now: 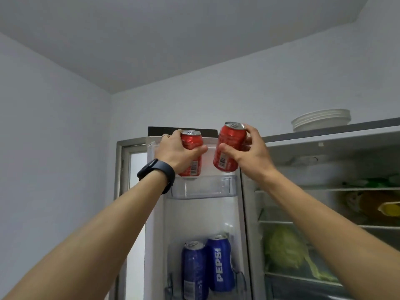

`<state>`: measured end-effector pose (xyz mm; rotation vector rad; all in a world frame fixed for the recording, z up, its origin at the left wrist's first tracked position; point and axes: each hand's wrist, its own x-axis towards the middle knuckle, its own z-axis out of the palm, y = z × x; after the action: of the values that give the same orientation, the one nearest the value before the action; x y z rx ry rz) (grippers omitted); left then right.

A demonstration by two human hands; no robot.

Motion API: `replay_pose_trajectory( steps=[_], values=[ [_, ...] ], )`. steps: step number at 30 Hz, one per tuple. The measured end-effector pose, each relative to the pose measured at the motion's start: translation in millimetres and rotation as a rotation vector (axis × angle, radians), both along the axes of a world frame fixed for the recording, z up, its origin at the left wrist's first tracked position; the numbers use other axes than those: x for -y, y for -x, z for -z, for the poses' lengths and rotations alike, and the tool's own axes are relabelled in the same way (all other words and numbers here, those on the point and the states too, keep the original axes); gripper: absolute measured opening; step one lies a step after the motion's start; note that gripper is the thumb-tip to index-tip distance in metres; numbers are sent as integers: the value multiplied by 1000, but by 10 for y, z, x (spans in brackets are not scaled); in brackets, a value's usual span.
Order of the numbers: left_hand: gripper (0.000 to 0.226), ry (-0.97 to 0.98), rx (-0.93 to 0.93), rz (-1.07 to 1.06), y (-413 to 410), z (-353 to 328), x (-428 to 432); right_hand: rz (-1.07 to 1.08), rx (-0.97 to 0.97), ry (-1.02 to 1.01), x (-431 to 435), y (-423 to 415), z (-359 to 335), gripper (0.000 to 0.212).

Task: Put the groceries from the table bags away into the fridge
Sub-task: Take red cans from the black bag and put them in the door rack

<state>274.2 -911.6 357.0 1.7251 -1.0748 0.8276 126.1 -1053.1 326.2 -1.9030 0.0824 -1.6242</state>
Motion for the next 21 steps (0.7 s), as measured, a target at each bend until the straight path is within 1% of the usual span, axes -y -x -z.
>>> replay_pose_trajectory(
  steps=[2, 5, 7, 9, 11, 12, 15, 17, 19, 21],
  values=[
    [67, -55, -39, -43, -32, 35, 84, -36, -55, -11, 95, -108, 18, 78],
    [48, -156, -87, -95, -102, 87, 146, -73, -174, -52, 180, -256, 105, 69],
    [44, -214, -63, -122, -154, 112, 156, -5, -288, -19, 197, -322, 173, 64],
    [44, -227, -64, -119, -196, 122, 148, 37, -348, 30, 180, -351, 207, 65],
    [47, -260, -77, -130, -184, 108, 128, 63, -340, 59, 145, -341, 198, 66],
    [53, -274, -87, -139, -173, 104, 123, 96, -329, 81, 127, -327, 191, 66],
    [77, -281, -123, -194, -85, 105, 112, 332, -343, 178, 120, -273, 161, 59],
    [76, -311, -119, -218, -12, 105, 109, 381, -396, 193, 115, -202, 148, 57],
    [72, -374, -124, -213, 70, 94, 103, 353, -448, 129, 135, -173, 148, 69],
    [77, -421, -155, -224, 147, 63, 88, 375, -465, 70, 154, -179, 143, 85]
  ],
)
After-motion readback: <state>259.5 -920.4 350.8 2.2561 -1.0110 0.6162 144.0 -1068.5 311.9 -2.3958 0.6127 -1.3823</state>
